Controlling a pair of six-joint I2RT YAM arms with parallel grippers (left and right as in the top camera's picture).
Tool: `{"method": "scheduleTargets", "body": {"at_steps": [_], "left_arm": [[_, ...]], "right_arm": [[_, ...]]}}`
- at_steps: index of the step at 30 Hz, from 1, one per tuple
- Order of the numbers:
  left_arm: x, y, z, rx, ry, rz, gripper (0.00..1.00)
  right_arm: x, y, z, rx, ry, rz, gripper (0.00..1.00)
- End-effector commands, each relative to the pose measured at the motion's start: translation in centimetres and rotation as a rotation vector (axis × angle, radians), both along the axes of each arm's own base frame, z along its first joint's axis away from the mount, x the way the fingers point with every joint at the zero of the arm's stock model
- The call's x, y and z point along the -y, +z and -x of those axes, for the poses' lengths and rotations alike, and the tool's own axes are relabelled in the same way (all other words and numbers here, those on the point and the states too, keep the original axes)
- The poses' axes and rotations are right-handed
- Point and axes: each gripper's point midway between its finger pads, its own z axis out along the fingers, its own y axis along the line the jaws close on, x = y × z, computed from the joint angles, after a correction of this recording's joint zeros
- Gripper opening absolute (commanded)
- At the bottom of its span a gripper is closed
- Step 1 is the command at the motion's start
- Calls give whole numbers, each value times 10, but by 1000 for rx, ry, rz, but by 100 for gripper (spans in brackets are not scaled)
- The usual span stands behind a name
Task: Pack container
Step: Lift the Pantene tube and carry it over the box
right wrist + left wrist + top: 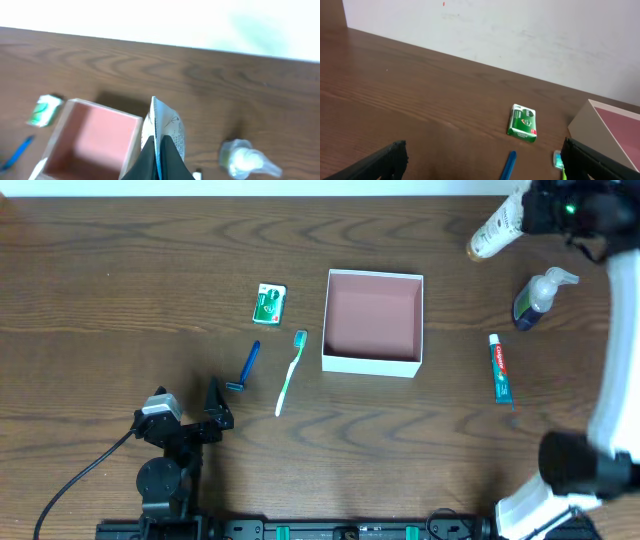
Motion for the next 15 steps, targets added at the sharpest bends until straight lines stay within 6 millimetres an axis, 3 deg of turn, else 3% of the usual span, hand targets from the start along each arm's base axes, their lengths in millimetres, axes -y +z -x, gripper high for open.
{"method": "scheduleTargets", "body": {"at_steps": [1, 4, 8, 15], "left_arm": [[0, -17, 0, -41, 0, -5, 98], [0, -17, 0, -41, 0, -5, 98], [0, -17, 0, -41, 0, -5, 98], [0, -17, 0, -41, 0, -5, 98]], "right_arm": [[-43, 36, 33, 76, 164, -62, 1], [-63, 45, 60, 81, 236, -41, 1], [-93, 44, 78, 59, 319, -42, 1], [-139, 14, 65, -14, 425, -40, 2]]}}
